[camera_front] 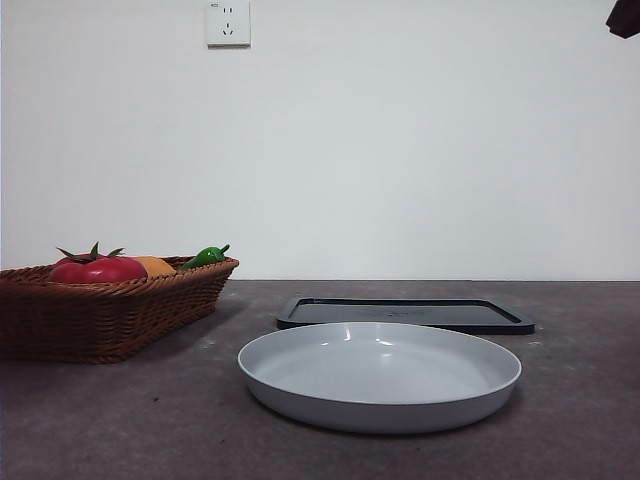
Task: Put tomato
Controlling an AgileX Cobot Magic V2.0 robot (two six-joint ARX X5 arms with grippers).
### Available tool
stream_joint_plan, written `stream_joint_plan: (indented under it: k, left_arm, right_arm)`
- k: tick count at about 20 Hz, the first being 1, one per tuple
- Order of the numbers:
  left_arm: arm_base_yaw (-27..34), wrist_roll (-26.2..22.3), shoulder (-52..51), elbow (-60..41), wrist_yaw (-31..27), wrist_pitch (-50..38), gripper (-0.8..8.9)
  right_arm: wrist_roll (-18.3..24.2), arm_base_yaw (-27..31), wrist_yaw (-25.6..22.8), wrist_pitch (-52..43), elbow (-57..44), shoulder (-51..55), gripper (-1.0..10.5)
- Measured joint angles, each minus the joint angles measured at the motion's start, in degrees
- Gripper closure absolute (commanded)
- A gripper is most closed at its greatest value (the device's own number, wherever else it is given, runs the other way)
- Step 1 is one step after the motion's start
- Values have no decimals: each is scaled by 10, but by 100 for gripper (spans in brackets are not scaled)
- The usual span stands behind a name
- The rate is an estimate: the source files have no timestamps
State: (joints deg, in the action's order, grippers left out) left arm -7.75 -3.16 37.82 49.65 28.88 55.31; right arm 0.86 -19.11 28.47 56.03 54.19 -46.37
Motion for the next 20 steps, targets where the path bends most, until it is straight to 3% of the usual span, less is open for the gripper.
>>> stream_joint_plan:
  k: [3,5,8,11,13,20]
  left_arm:
    - [0,0,0,0,0,-3,766]
    - [0,0,0,0,0,-3,670]
    - [0,0,0,0,0,-3,492]
    - [0,0,0,0,0,-3,376]
    - [0,0,0,0,0,-3,354]
    - [0,0,4,0,-16,-25,338]
  right_arm:
    - [3,0,0,0,0,0,940]
    - [4,0,0,0,0,0,932]
    - [5,0,0,0,0,0,784]
    - [5,0,0,0,0,0,598]
    - [5,0,0,0,0,0,541]
    - [5,0,0,-1,0,0,517]
